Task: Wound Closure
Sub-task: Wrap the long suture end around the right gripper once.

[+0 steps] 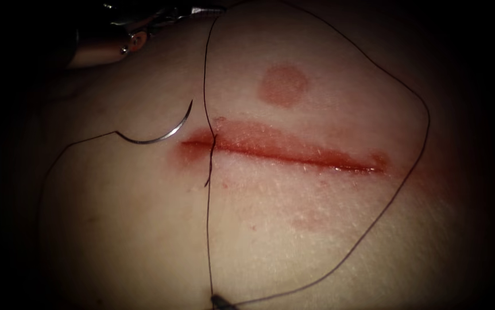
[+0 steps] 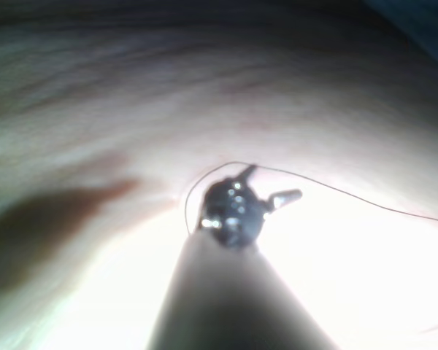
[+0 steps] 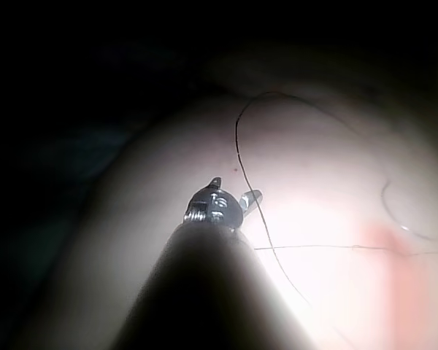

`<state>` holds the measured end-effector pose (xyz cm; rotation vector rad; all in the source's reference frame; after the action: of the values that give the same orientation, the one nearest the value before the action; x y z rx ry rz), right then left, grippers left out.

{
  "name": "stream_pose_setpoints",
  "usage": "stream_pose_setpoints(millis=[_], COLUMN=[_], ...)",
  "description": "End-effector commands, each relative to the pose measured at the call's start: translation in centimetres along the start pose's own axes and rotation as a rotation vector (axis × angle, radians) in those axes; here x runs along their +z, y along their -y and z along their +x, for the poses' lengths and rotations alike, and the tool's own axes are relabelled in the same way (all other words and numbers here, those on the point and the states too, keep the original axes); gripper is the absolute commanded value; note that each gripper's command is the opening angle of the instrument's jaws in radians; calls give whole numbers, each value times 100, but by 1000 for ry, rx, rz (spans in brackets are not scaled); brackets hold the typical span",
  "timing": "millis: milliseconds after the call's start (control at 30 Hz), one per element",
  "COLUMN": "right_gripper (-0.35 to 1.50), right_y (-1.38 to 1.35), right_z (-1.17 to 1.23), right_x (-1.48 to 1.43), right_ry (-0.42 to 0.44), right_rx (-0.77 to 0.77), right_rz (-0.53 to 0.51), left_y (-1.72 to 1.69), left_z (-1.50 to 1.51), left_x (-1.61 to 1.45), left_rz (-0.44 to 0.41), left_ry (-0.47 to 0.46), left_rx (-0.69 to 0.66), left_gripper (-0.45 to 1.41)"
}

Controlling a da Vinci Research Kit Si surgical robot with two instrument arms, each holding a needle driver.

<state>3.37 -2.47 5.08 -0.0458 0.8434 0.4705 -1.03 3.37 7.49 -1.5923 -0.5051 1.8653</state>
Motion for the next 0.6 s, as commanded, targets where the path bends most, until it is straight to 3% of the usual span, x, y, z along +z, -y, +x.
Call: stream_pose_setpoints(millis=[33,167,267,333,600], right_gripper=[146,146,146,146,146], right_y=[6,8,11,12,18], right_z=[-3,-2,-3,-2,1], right_x=[5,7,6,5,8], right_ry=[5,6,5,5,6], right_rx=[4,4,3,2,3], right_rz=[-1,-4,-5,-6,-10], left_y=[4,-3,3,5,51], left_z=[-2,-12,-19,-20,-48], left_x=[6,6,15,18,63], left_rz=[0,68,158,172,302], left_ry=[1,18,86,105,278], left_rx=[3,10,23,24,45], left_gripper=[65,65,65,65,60])
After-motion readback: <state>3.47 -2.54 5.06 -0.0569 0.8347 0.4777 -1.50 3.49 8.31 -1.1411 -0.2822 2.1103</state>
